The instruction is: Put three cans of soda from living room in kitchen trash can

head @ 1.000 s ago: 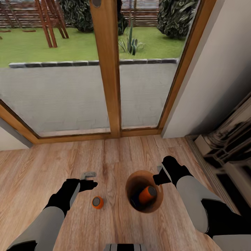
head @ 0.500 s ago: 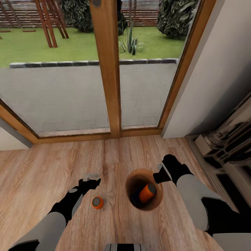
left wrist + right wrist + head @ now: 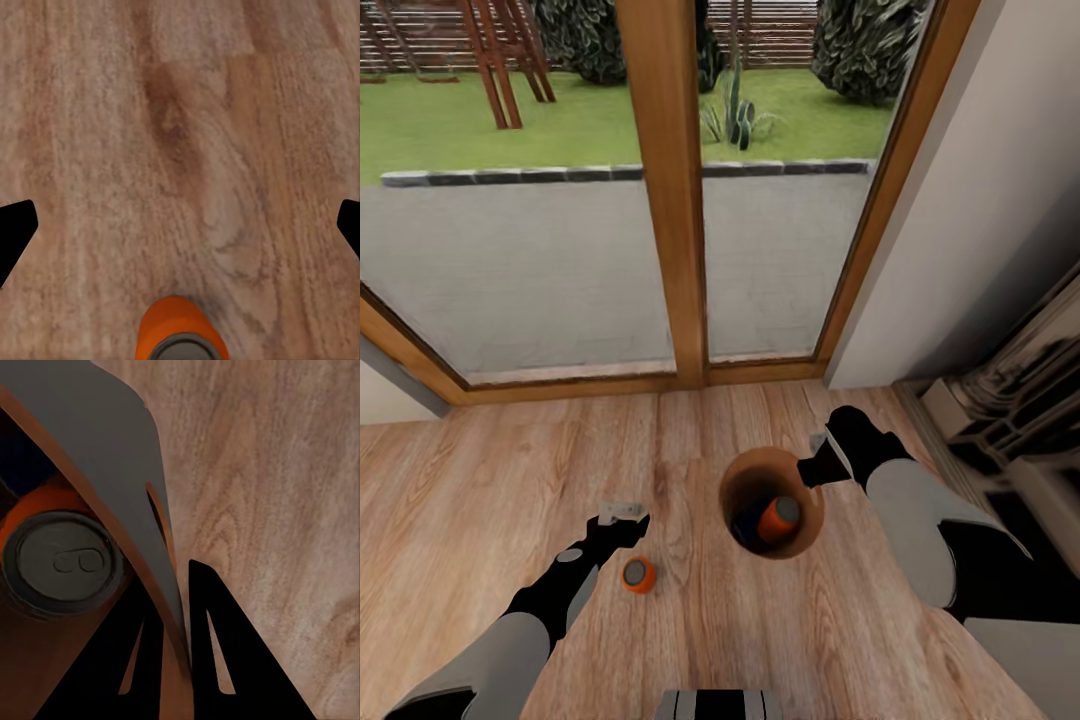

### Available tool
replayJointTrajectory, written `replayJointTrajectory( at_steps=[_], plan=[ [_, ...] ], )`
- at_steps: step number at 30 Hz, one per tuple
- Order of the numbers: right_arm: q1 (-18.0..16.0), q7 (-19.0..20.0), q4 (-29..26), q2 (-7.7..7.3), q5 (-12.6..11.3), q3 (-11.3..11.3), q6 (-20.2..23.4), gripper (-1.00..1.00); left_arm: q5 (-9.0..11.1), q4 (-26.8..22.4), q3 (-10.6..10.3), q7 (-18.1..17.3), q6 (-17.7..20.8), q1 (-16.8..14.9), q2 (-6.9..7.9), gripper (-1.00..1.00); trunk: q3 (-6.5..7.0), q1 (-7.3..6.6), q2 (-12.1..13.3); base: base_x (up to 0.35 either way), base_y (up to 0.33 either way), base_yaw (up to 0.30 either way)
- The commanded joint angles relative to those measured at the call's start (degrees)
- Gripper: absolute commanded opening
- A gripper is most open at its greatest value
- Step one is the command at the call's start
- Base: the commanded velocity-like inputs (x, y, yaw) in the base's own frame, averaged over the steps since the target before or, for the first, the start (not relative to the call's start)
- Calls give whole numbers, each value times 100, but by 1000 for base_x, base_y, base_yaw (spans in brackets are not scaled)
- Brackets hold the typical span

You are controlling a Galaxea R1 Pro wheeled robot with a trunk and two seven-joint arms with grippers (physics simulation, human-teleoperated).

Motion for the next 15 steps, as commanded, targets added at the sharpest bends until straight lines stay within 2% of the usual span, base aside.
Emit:
replayJointTrajectory(
  at_steps=[1,15],
  plan=[
    [-10,21,18,1,-124,-22,16,-100,1,1,0,0,-1,1,1,100,-24,22,-42,0,0,0],
    [-60,22,89,6,-132,-41,16,-100,2,-1,-8,-6,-94,28,3,100,-362,329,-604,0,0,0]
  ],
)
